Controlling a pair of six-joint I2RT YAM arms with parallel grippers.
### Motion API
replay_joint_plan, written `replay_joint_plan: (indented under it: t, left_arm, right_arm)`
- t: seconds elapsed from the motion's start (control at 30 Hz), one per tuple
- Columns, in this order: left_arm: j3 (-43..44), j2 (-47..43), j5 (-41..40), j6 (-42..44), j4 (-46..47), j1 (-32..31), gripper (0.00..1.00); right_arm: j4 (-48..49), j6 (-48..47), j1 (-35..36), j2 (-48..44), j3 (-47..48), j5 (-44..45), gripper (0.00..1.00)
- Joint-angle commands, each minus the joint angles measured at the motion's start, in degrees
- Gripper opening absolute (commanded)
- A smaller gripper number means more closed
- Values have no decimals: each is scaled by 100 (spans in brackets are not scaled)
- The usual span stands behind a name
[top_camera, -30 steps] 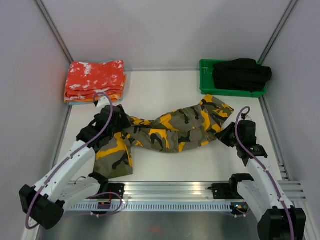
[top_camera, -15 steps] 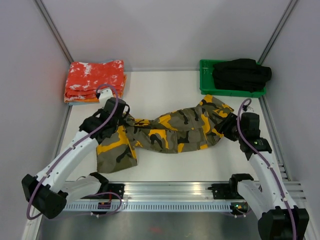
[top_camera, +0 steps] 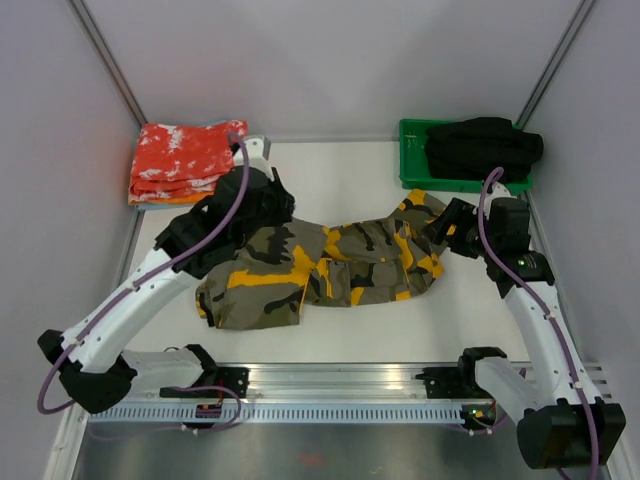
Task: Fold and stack the trousers
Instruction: Flatten the trousers out
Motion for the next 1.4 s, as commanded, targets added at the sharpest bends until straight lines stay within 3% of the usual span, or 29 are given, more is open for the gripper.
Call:
replay_joint_plan:
  t: [0.0, 0.17, 0.2, 0.27, 0.3, 0.4, 0.47, 0.57, 0.6, 0.63, 0.8, 0.9, 1.07, 1.2, 1.37]
  left_arm:
    - [-102, 311, -155, -191, 111, -324, 3]
    - [-182, 592, -515, -375, 605, -747, 3]
    - [-173, 645, -803, -480, 526, -747, 16]
    - [-269, 611, -1226, -848, 114, -747, 32]
    - [-331, 541, -1646, -1042, -53, -730, 58]
    - [-787, -29, -2193, -1658, -590, -660, 79]
    - [-1287, -616, -2248, -2052, -783, -476, 81]
    - [-1964, -1198, -1713, -2143, -784, 366, 81]
    - [-2114, -1539, -1303, -2108, -758, 908, 81]
    - [-2402, -1673, -1142, -2055, -714, 1131, 81]
    - [-2967, -1956, -571, -2002, -652, 2264, 82]
    - [-3222, -1799, 106, -1941, -451, 3115, 81]
    - [-3714, -1885, 1274, -1783, 23, 4697, 80]
    - [-4005, -1833, 1698, -1581, 296, 5290, 80]
    - [-4101, -1850, 1857, -1334, 367, 5440, 80]
  right_arm:
    - [99, -175, 2, -54, 308, -529, 81]
    - [302, -149, 2, -195, 167, -784, 82]
    - [467, -123, 2, -177, 132, -1159, 83]
    - [775, 87, 28, -134, -43, -1662, 84]
    - [1133, 419, 89, -125, -122, -1882, 84]
    - [1531, 729, 738, -55, -237, -1369, 86]
    - [1681, 966, 1546, 242, -185, -1007, 87]
    - [2015, 1117, 2767, 988, 26, -286, 87]
    - [2103, 1117, 3092, 1218, 114, 125, 87]
    - [2121, 1073, 3635, 1725, 384, 346, 87]
    - [1472, 862, 4982, 3415, 1966, 2016, 87]
    - [1190, 756, 5336, 4321, 3440, 2563, 88]
    - [1085, 721, 5582, 5385, 4639, 2914, 89]
    - [401, 625, 5846, 6428, 5875, 3354, 89]
    - [-260, 502, 5917, 6968, 6197, 3881, 86]
